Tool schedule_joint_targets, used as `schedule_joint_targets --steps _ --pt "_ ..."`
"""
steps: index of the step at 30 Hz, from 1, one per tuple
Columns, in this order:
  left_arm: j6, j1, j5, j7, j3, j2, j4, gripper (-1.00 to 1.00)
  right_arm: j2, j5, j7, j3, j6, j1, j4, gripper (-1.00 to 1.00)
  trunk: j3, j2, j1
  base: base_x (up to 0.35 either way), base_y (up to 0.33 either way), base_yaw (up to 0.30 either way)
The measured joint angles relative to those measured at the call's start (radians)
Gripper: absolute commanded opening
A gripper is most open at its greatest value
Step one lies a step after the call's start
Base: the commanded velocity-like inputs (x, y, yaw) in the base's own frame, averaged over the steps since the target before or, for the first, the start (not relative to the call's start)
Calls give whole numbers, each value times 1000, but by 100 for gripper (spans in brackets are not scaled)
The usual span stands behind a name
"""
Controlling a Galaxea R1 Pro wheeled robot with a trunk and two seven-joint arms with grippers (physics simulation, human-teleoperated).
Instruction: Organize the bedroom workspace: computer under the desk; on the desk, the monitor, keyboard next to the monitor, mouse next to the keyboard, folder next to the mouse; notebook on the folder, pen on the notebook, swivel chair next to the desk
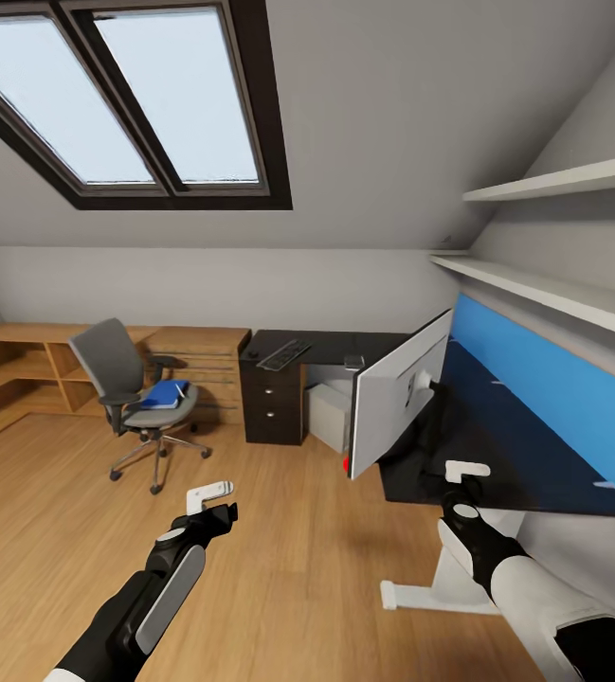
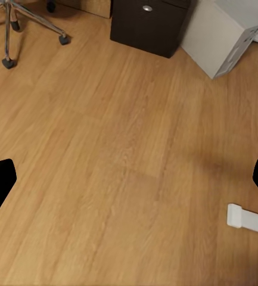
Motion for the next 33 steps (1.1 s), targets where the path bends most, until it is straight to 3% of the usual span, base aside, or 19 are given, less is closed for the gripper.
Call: schedule_joint_targets --steps 33 --pt "0 0 0 0 0 0 1 100 -2 1 0 0 -21 0 0 100 0 0 0 144 -15 0"
